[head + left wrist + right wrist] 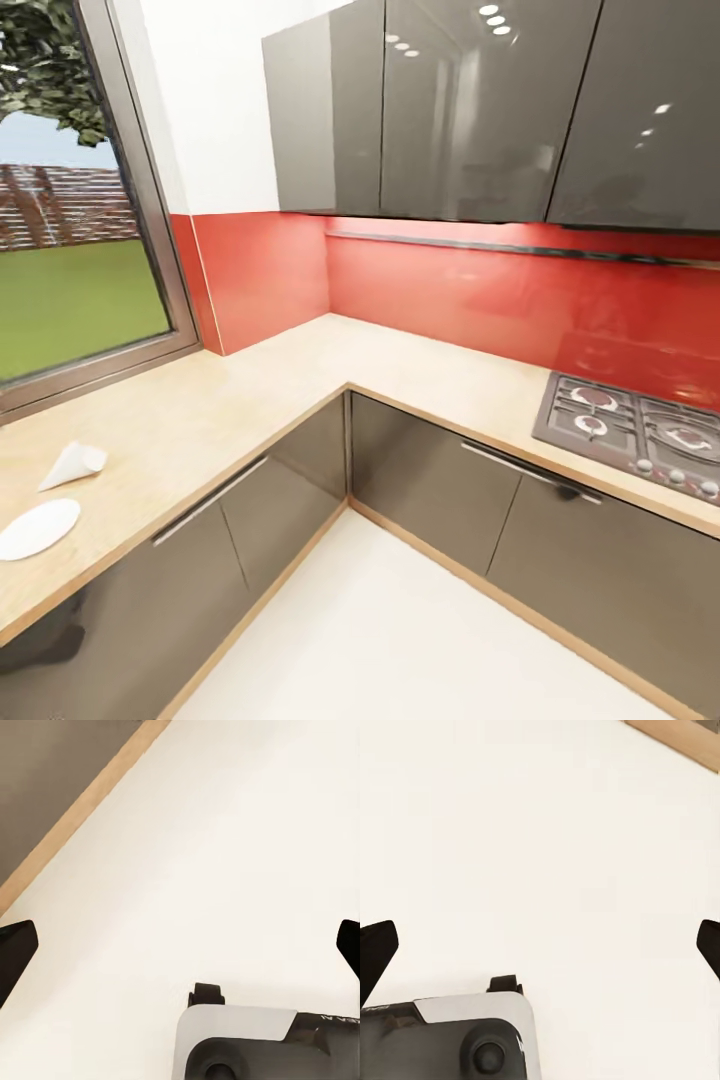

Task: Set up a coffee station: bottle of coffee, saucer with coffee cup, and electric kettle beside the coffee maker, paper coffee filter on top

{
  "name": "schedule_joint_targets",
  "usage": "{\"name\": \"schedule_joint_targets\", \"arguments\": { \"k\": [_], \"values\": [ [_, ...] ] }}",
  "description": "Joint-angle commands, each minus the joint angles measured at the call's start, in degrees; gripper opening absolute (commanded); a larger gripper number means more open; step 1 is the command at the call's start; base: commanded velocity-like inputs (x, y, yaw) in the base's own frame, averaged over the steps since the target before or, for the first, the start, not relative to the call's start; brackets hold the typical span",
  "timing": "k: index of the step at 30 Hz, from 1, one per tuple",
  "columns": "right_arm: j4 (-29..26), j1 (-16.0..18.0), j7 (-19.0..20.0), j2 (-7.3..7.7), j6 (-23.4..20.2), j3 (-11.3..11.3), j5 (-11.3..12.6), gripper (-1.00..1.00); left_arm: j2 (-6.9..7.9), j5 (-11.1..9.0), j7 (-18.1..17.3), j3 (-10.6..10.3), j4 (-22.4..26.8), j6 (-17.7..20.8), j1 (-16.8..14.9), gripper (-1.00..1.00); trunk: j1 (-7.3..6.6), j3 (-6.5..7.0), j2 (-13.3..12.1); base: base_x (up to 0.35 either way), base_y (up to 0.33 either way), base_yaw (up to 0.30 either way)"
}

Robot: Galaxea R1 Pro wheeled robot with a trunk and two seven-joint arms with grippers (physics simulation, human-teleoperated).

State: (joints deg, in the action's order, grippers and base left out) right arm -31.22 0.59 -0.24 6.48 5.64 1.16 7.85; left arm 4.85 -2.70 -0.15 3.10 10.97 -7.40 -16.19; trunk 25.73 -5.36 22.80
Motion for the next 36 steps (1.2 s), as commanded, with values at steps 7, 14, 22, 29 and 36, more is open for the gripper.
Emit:
{"name": "schedule_joint_targets", "arguments": {
  "k": [7,14,22,29,36],
  "values": [
    [0.02,0.03,-0.03,0.02,0.21,-0.11,0.59,1.0,-0.02,-0.29,0.04,0.2,-0.07,-0.25,-0.07,1.0,0.05,-0.12,0.11,0.159,-0.267,0.278],
    [0.02,0.03,-0.03,0.02,0.24,-0.11,0.61,1.0,-0.09,-0.29,0.06,0.22,-0.05,-0.25,-0.07,1.0,0.05,-0.02,0.11,0.08,-0.287,0.278],
    [0.02,0.03,-0.03,0.02,0.25,-0.11,0.59,1.0,-0.11,-0.29,0.06,0.24,-0.05,-0.25,-0.07,1.0,0.05,0.27,0.11,0.005,-0.227,0.276],
    [0.02,0.03,-0.03,0.02,0.25,-0.11,0.61,1.0,-0.11,-0.29,0.13,0.23,-0.07,-0.25,-0.07,1.0,0.05,0.54,0.11,0.0,-0.026,0.275],
    [0.02,0.03,-0.03,0.02,0.25,-0.11,0.6,1.0,-0.11,-0.29,0.1,0.19,-0.07,-0.25,-0.07,1.0,0.05,0.8,0.11,0.0,-0.001,0.275]
  ]
}}
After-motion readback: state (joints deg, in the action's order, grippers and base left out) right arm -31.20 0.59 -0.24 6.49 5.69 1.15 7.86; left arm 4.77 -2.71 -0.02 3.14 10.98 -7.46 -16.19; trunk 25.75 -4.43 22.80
